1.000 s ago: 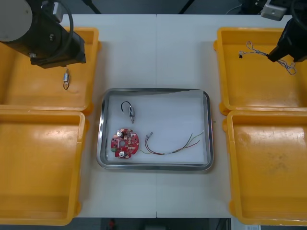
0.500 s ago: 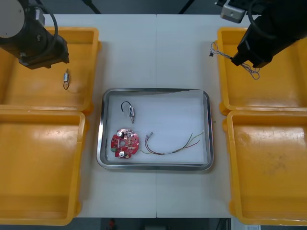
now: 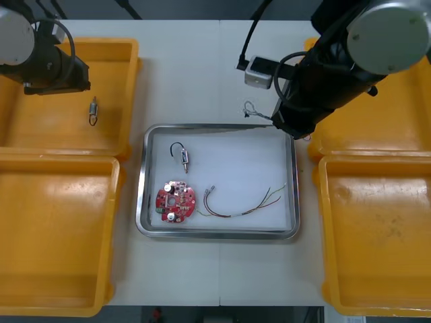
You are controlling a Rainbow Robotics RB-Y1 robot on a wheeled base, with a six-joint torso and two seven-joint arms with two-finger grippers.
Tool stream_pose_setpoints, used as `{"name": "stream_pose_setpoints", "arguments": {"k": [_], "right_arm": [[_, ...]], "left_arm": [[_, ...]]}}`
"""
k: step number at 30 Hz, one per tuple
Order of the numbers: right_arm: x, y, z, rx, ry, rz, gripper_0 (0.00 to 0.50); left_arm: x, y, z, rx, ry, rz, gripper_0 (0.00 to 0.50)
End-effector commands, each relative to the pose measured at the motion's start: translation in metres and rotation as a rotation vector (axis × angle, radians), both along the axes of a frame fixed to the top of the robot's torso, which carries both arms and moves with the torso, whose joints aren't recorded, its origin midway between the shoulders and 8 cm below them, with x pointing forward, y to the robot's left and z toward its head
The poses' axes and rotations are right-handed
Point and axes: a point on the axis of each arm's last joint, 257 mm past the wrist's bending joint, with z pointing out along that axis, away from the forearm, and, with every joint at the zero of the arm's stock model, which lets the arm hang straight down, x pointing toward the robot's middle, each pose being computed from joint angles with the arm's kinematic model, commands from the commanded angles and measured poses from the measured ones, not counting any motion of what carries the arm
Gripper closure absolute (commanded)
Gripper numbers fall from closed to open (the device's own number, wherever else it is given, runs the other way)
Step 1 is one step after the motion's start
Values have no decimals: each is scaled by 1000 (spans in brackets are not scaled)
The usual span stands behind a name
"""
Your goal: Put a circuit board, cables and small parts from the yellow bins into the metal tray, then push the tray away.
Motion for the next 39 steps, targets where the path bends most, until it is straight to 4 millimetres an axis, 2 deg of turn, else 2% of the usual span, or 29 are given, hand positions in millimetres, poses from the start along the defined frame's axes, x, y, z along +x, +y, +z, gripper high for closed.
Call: {"name": "stream_pose_setpoints", "arguments": {"k": [1, 8, 12, 19, 23, 28, 32, 33, 35, 36, 37, 38, 39], "right_arm": [[-4, 29, -8, -53, -63, 124, 500], [-3, 41, -45, -141, -84, 246, 500], [0, 46, -53, -155, -94, 295, 500], [15, 59, -79, -170, -127, 354, 500], [22, 64, -92, -183, -154, 366, 500], [23, 68, -106, -180, -153, 373, 500], [22, 72, -110, -176, -151, 378, 495], [22, 72, -110, -176, -151, 376, 452], [21, 72, -111, -170, -146, 373, 255], [20, 74, -110, -166, -145, 371, 190], [20, 73, -111, -168, -143, 370, 154], [20, 73, -110, -164, -142, 367, 93], [20, 72, -110, -165, -140, 363, 67]], "left_arm": [[13, 14, 21, 44, -56, 23, 0], [15, 7, -2, 72, -45, -1, 0], [17, 4, -10, 76, -49, -10, 0], [26, 4, -17, 54, -71, -5, 0], [33, 6, -29, 51, -89, -7, 0], [33, 2, -34, 45, -86, -14, 0], [29, -6, -41, 21, -65, -23, 0], [28, -7, -44, 24, -59, -26, 0], [28, -8, -47, 32, -62, -35, 0], [28, -8, -47, 34, -63, -37, 0], [29, -9, -48, 33, -64, -39, 0], [28, -8, -50, 40, -60, -39, 0], [28, -9, -50, 41, -60, -41, 0]]}}
